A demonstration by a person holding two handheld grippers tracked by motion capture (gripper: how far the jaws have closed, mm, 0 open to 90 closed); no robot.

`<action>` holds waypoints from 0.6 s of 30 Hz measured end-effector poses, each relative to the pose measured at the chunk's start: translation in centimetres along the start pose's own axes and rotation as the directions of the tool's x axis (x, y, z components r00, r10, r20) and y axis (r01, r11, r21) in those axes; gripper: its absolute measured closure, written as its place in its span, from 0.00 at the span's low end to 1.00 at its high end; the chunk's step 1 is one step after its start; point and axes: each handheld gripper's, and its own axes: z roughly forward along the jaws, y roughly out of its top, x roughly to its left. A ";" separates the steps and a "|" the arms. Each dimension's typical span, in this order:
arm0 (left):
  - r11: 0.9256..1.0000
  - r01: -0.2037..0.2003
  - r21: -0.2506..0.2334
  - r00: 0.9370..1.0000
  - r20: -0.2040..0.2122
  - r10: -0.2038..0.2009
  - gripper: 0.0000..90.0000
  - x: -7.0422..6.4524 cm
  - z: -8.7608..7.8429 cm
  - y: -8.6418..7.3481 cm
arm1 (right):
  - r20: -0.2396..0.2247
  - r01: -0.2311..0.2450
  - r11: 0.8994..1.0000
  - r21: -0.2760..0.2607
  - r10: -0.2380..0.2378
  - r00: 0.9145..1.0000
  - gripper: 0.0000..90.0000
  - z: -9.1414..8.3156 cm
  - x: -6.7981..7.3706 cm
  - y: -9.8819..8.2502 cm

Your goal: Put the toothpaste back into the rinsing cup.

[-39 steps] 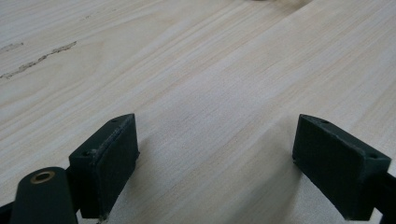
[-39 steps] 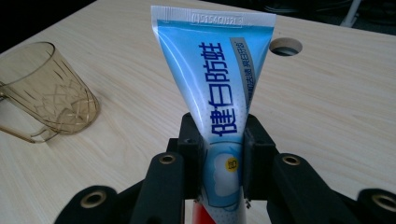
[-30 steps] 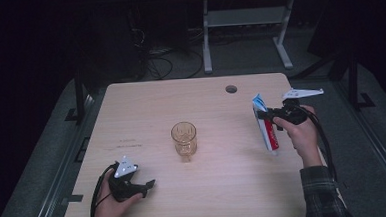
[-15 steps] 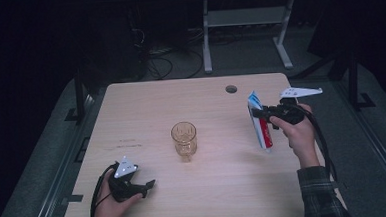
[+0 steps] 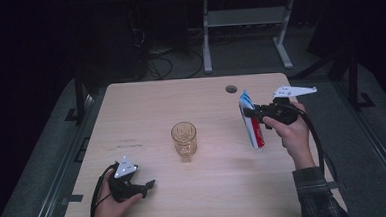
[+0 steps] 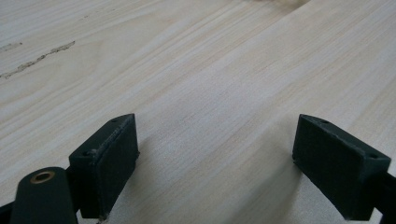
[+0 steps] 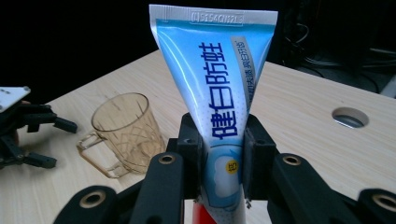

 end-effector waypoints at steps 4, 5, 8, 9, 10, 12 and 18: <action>1.000 0.000 0.000 1.000 0.000 0.000 0.15 0.0 0.0 0.0 | -0.021 0.013 1.000 -0.009 -0.013 1.000 0.81 0.3 0.7 0.5; 1.000 -0.001 0.000 1.000 -0.001 0.001 0.15 0.0 0.0 0.0 | -0.025 0.015 1.000 -0.010 -0.015 1.000 0.80 0.3 0.8 0.6; 1.000 -0.001 -0.001 1.000 0.000 0.001 0.15 0.0 0.0 0.0 | -0.031 0.021 1.000 -0.015 -0.021 0.999 0.80 0.4 1.1 0.9; 1.000 -0.001 -0.001 1.000 0.000 0.001 0.15 0.0 0.0 0.0 | -0.035 0.023 1.000 -0.021 -0.024 0.999 0.80 0.6 1.3 1.1; 1.000 -0.002 0.000 1.000 0.000 0.002 0.15 0.0 0.0 0.0 | -0.039 0.022 0.999 -0.024 -0.022 0.999 0.80 0.7 1.3 1.1; 1.000 -0.002 -0.001 1.000 0.000 0.002 0.15 0.0 0.0 0.0 | -0.044 0.025 0.999 -0.023 -0.026 0.999 0.80 0.9 1.5 1.3; 1.000 -0.003 0.000 1.000 0.000 0.003 0.15 0.0 0.0 0.0 | -0.066 0.041 0.999 -0.031 -0.043 0.997 0.80 1.6 2.3 2.1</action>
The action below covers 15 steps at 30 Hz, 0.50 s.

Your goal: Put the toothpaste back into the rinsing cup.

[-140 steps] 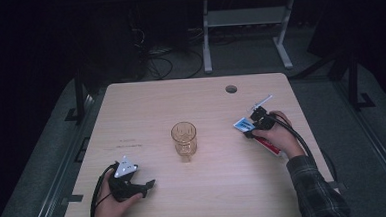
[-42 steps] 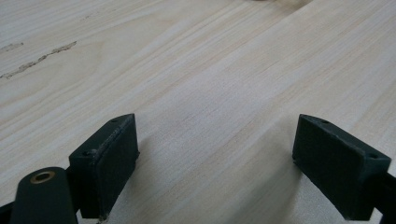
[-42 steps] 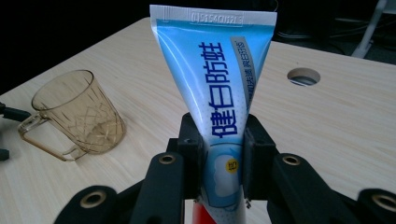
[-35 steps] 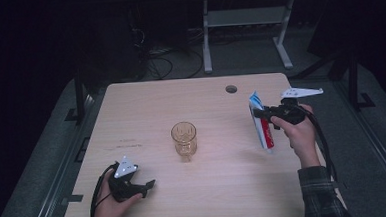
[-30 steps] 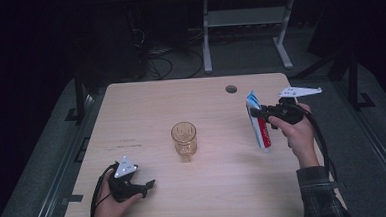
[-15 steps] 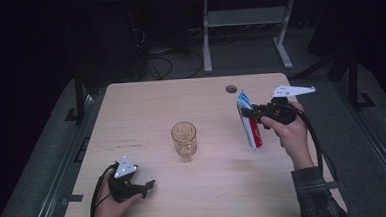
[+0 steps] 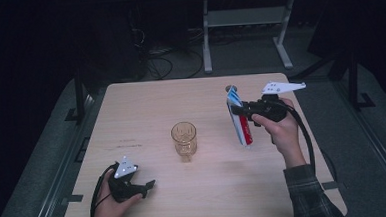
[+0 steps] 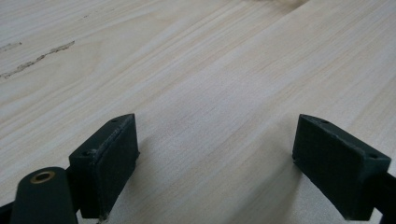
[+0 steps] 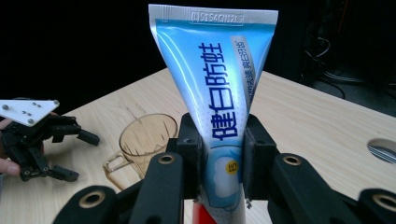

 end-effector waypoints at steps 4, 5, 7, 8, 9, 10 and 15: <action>1.000 -0.001 -0.001 1.000 0.001 0.001 0.15 0.0 0.0 0.0 | -0.013 0.010 1.000 -0.001 -0.011 1.000 0.80 0.5 0.5 0.5; 1.000 -0.002 0.000 1.000 0.001 0.002 0.15 0.0 0.0 0.0 | -0.018 0.011 1.000 -0.004 -0.011 1.000 0.80 0.7 0.6 0.6; 1.000 -0.002 0.000 1.000 0.003 0.002 0.15 0.0 0.0 0.0 | -0.028 0.014 1.000 -0.006 -0.014 1.000 0.80 1.1 0.8 0.9; 1.000 -0.001 -0.001 1.000 0.002 0.001 0.15 0.0 0.0 0.0 | -0.032 0.020 1.000 -0.008 -0.020 0.999 0.80 1.3 1.0 1.0; 1.000 -0.002 -0.001 1.000 0.002 0.002 0.15 0.0 0.0 0.0 | -0.034 0.022 1.000 -0.007 -0.023 0.999 0.80 1.4 1.1 1.1; 1.000 -0.002 0.001 1.000 0.003 0.002 0.15 0.0 0.0 0.0 | -0.039 0.023 1.000 -0.007 -0.023 0.999 0.80 1.7 1.2 1.3; 1.000 -0.003 0.001 1.000 0.005 0.003 0.15 0.0 0.0 0.0 | -0.059 0.034 0.999 -0.015 -0.035 0.998 0.80 2.7 1.9 2.0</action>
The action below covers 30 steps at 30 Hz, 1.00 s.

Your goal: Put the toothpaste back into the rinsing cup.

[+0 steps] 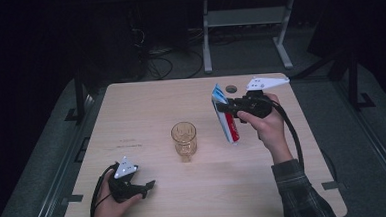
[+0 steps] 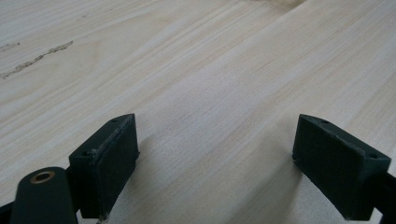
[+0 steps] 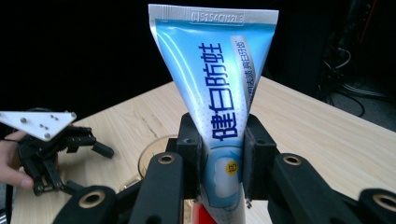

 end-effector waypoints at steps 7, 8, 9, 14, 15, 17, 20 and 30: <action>1.000 -0.001 0.000 1.000 0.002 0.001 0.15 0.0 0.0 0.0 | -0.016 0.020 1.000 -0.007 -0.020 1.000 0.80 1.0 0.6 0.9; 1.000 -0.002 0.000 1.000 0.003 0.002 0.15 0.0 0.0 0.0 | -0.022 0.022 1.000 -0.010 -0.022 1.000 0.80 1.3 0.8 1.3; 1.000 -0.002 0.000 1.000 0.003 0.002 0.15 0.0 0.0 0.0 | -0.026 0.021 1.000 -0.016 -0.021 0.999 0.80 1.5 0.9 1.4; 1.000 -0.004 0.001 1.000 0.004 0.004 0.15 0.0 0.0 0.0 | -0.037 0.026 1.000 -0.015 -0.026 0.999 0.80 2.3 1.3 1.9; 1.000 -0.004 0.001 1.000 0.004 0.004 0.15 0.0 0.0 0.0 | -0.039 0.029 0.999 -0.014 -0.030 0.999 0.80 2.6 1.4 2.0; 1.000 -0.004 0.001 1.000 0.004 0.004 0.15 0.0 0.0 0.0 | -0.048 0.032 0.999 -0.013 -0.033 0.998 0.80 3.1 1.6 2.3; 1.000 -0.005 0.001 1.000 0.004 0.005 0.15 0.0 0.0 0.0 | -0.057 0.033 0.999 -0.015 -0.034 0.998 0.80 3.7 1.9 2.7; 1.000 -0.010 0.001 1.000 0.007 0.010 0.15 0.0 0.0 0.0 | -0.076 0.057 0.998 -0.017 -0.059 0.995 0.80 5.7 2.8 4.0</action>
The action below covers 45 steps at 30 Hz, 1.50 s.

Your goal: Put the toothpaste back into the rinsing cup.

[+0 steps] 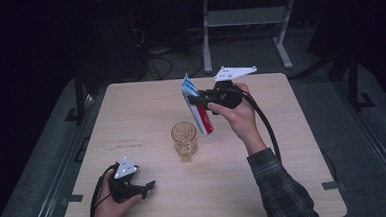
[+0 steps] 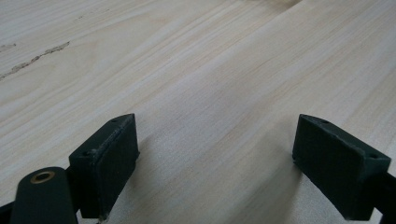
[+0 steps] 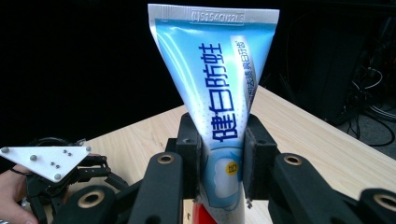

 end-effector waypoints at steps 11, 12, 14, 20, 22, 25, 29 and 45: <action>1.000 -0.007 0.003 1.000 0.002 0.007 0.15 0.0 0.0 0.0 | -0.023 0.026 1.000 -0.005 -0.026 0.999 0.80 2.2 1.0 1.4; 1.000 -0.007 0.003 1.000 0.002 0.007 0.15 0.0 0.0 0.0 | -0.024 0.027 1.000 -0.005 -0.027 0.999 0.80 2.3 1.1 1.5; 1.000 -0.007 0.002 1.000 0.004 0.007 0.15 0.0 0.0 0.0 | -0.025 0.031 0.999 -0.007 -0.031 0.999 0.80 2.8 1.3 1.8; 1.000 -0.007 0.002 1.000 0.006 0.007 0.15 -0.1 0.0 0.0 | -0.031 0.039 0.999 -0.008 -0.039 0.999 0.80 3.7 1.5 2.0; 1.000 -0.006 0.001 1.000 0.009 0.006 0.15 -0.1 0.0 0.0 | -0.031 0.036 0.999 -0.006 -0.036 0.999 0.80 4.3 1.6 1.8; 1.000 -0.005 0.000 1.000 0.009 0.005 0.15 -0.1 0.0 0.0 | -0.034 0.039 0.999 0.000 -0.039 0.999 0.79 5.0 1.5 1.5; 1.000 -0.005 -0.002 1.000 0.011 0.005 0.15 -0.1 0.0 0.0 | -0.039 0.039 0.999 0.003 -0.039 0.998 0.79 5.5 1.5 1.1; 1.000 -0.008 0.001 1.000 0.011 0.008 0.15 -0.1 0.0 0.0 | -0.042 0.029 0.999 0.037 -0.027 0.999 0.79 7.2 0.9 -1.5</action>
